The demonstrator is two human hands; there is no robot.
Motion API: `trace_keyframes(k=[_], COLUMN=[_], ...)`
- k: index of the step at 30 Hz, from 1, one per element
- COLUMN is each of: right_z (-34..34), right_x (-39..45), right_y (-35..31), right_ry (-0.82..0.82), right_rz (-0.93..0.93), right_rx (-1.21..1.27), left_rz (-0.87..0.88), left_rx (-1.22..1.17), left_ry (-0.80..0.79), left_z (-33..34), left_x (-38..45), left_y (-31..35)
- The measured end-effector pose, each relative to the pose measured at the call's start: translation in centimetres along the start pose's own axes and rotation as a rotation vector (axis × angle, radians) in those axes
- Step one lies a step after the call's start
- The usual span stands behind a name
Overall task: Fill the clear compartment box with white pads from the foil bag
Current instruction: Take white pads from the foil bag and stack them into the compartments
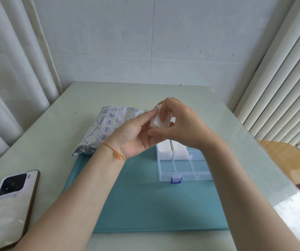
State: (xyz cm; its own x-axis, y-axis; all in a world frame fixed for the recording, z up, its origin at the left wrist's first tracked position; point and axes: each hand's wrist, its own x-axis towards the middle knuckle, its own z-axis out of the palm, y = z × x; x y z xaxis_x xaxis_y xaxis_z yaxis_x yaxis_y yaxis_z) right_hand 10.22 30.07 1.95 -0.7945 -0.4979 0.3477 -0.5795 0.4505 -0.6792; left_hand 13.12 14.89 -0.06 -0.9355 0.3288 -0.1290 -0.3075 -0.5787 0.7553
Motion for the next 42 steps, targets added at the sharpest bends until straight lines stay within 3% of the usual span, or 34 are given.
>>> trace_keyframes(k=[13,20,23,28,32,35,38,42], right_z=[0.1,-0.2,-0.6,-2.4,-2.7,-3.0,-3.2,-2.6], right_x=[-0.1,0.1,-0.4,-0.9,-1.3,-1.6,-2.1,-2.7], right_y=[0.4,0.7,0.9,3.1,5.1,6.5,7.6,8.1], right_ry=[0.0,-0.016,0.015,0.069,0.187,0.21,0.137,-0.025], right_rz=[-0.026,-0.073,-0.009,0.287,0.417,0.467,0.56,0.628], right_rx=[-0.137,-0.226,-0.079,0.561,0.664,0.631,0.501,0.399], left_rz=[-0.02,0.146,0.216,0.298,0.288,0.316,0.44,0.447], left_rx=[0.007,0.489,0.502,0.492,0.591,0.845,1.336,1.611], left_ry=[0.038,0.227,0.337,0.428,0.449,0.503,0.585,0.481], left_z=[0.1,0.3,0.7,1.7,2.3,1.9,0.8,-0.3], left_x=[0.3,0.1,0.2,1.6,3.1,4.2,4.6,4.6], left_y=[-0.4,-0.3,-0.4,-1.6,-2.8,-3.8,-4.6,-5.3])
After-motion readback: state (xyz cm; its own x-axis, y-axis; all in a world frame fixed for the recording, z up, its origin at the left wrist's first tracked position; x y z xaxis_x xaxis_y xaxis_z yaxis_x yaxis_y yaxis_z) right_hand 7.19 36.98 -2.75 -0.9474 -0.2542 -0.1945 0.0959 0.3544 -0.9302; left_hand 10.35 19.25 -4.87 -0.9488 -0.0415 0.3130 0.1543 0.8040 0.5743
